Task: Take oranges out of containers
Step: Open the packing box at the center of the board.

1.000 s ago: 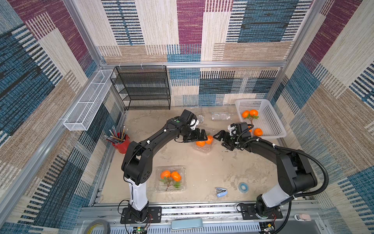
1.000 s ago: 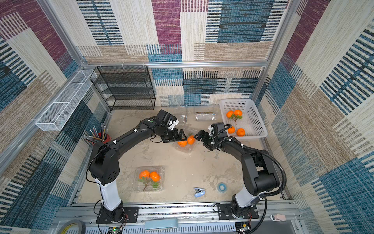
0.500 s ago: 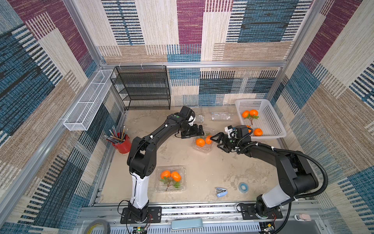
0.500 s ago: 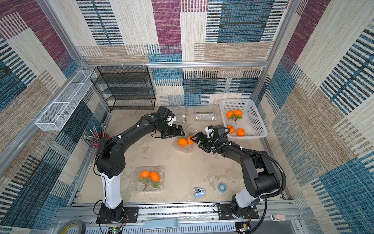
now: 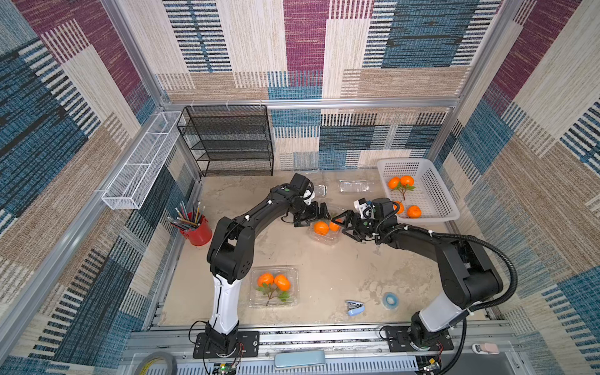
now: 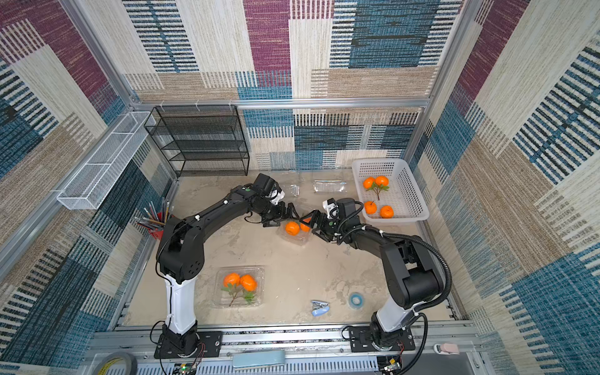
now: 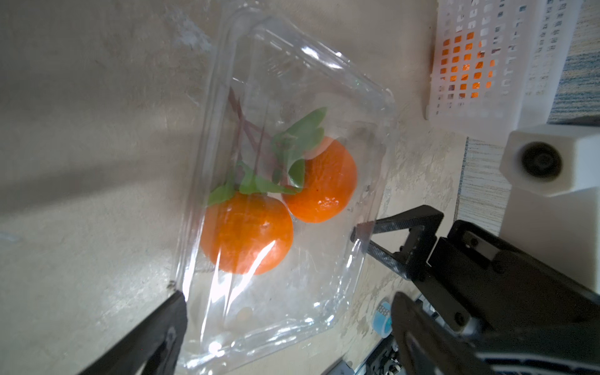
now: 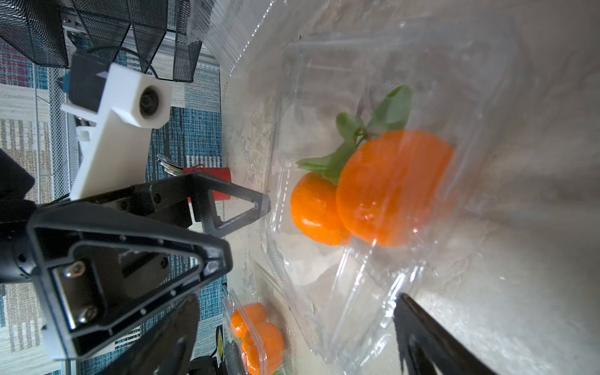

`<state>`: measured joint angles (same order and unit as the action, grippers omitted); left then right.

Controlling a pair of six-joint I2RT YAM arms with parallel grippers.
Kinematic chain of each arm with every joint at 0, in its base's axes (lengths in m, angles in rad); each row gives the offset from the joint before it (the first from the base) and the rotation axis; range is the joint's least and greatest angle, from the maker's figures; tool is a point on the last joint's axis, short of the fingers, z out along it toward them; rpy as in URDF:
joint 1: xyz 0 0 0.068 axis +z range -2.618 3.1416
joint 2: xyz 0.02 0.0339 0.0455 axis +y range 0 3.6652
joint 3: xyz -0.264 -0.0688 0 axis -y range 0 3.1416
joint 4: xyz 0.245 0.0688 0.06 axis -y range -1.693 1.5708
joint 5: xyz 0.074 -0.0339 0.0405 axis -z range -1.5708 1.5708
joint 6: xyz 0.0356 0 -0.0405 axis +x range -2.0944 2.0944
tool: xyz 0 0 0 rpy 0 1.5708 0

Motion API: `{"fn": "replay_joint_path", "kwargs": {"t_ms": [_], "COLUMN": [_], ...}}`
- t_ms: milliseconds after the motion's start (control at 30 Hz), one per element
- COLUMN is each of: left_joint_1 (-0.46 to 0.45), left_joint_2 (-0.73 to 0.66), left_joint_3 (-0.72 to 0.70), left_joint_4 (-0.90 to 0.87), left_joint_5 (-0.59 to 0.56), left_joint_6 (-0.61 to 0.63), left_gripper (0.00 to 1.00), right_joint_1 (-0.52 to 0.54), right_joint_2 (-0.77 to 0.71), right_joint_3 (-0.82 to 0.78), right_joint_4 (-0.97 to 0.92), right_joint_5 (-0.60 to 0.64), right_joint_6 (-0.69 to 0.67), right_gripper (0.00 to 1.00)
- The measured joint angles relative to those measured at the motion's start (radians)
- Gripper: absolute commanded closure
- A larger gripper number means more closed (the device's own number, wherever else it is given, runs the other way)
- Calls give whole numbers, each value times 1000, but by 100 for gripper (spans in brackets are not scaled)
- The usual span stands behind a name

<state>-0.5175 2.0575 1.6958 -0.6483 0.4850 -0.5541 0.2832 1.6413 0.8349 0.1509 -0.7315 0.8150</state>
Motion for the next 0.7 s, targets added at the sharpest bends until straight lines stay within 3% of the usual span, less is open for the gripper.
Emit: {"fn": "replay_joint_path", "kwargs": {"t_ms": [500, 700], "left_joint_1": [29, 39], "left_joint_2": [-12, -8], "left_joint_3": [-109, -109], "left_joint_4": [206, 242], "left_joint_5": [152, 195], "left_joint_6": [-209, -268], "left_gripper": [1, 1], "right_joint_1": [45, 50], "right_joint_2": [-38, -71], "right_joint_3": [-123, -208], "right_joint_4": [190, 317], "right_joint_5": [-18, -14], "right_joint_6": [164, 292], "right_gripper": [22, 37]}}
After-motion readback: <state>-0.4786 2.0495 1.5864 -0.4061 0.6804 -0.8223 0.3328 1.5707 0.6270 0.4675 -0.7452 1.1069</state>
